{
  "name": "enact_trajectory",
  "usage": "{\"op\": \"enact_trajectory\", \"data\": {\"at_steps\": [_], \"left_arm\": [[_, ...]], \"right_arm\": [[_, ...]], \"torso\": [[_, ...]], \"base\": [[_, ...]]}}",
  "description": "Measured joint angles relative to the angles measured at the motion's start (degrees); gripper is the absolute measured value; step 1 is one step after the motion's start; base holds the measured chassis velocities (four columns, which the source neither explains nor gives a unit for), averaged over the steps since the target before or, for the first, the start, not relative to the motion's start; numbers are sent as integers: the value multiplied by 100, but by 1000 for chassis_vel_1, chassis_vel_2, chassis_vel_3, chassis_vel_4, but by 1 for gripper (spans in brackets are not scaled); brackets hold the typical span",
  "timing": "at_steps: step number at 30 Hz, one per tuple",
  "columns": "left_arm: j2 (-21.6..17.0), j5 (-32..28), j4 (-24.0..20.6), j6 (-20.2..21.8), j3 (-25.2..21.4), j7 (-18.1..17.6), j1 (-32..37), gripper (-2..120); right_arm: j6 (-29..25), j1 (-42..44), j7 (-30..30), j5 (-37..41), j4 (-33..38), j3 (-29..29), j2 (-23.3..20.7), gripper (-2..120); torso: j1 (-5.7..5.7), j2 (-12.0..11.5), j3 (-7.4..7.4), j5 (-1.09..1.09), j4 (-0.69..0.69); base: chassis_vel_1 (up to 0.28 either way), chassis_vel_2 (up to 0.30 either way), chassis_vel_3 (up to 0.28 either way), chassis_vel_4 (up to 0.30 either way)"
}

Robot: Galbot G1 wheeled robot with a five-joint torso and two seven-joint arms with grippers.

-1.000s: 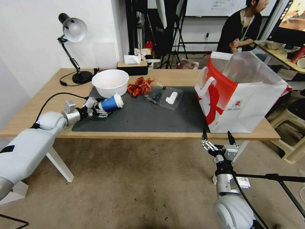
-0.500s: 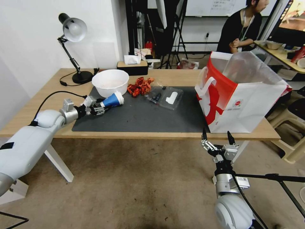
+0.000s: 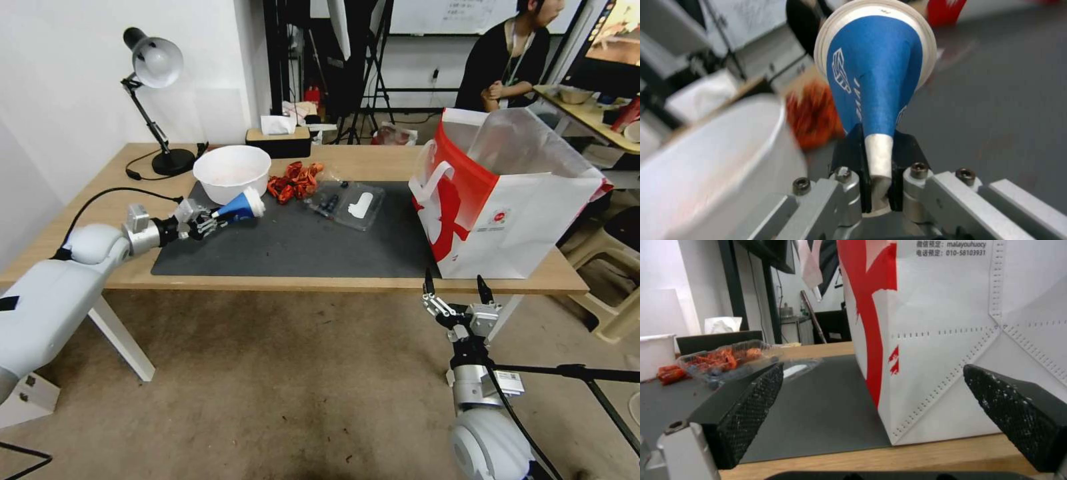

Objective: Pick up the trash from the table and place it into the takeout bag.

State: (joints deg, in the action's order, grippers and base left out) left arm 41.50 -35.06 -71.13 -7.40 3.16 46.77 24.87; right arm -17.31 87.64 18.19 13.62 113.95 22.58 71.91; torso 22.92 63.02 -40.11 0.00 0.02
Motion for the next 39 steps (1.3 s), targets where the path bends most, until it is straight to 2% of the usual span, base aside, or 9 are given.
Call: {"op": "enact_trajectory", "data": {"at_steps": [6, 8, 12, 14, 20, 24, 28, 31, 39], "left_arm": [[203, -727, -569, 135, 587, -143, -746, 5], [203, -727, -569, 135, 587, -143, -746, 5], [506, -1102, -617, 203, 1275, -310, -1513, 5], [703, -1269, -521, 243, 1800, -372, -1997, 5], [1091, -1471, -266, 269, 2419, -428, -2677, 5], [1673, -1738, -34, 387, 2938, -567, -3452, 5], [1937, -1800, 42, 415, 3077, -607, -3674, 5], [2562, -1831, 329, 443, 3320, -647, -4033, 5], [3509, -1806, 1128, 412, 3692, -658, -4462, 5]], "right_arm": [[-3, 12, -1, -13, 0, -8, 7, 100], [-3, 12, -1, -13, 0, -8, 7, 100], [-10, 35, -1, -15, 17, 17, 4, 100], [-17, 52, -1, -16, 27, 45, 4, 100], [-19, 56, 6, -16, 43, 74, 3, 100], [-19, 41, 12, -12, 45, 95, 8, 100], [-19, 39, 12, -13, 44, 95, 22, 100], [-20, 39, 12, -19, 38, 96, 45, 100], [-23, 73, 20, -23, 65, 151, 68, 100]], "torso": [[0, 0, 0, 2, -3], [0, 0, 0, 2, -3], [0, 1, 0, 2, -2], [0, 1, 0, 2, -2], [0, 1, 0, 3, -2], [0, 1, 0, 2, -1], [0, 0, 0, 3, -2], [1, 0, 0, 2, -4], [0, 0, 0, 1, -2]], "base": [[0, 0, 0, 0], [0, 0, 0, 0], [0, 0, 0, 0], [0, 0, 0, 0], [0, 0, 0, 0], [0, 0, 0, 0], [0, 0, 0, 0], [0, 0, 0, 0], [0, 0, 0, 0]]}}
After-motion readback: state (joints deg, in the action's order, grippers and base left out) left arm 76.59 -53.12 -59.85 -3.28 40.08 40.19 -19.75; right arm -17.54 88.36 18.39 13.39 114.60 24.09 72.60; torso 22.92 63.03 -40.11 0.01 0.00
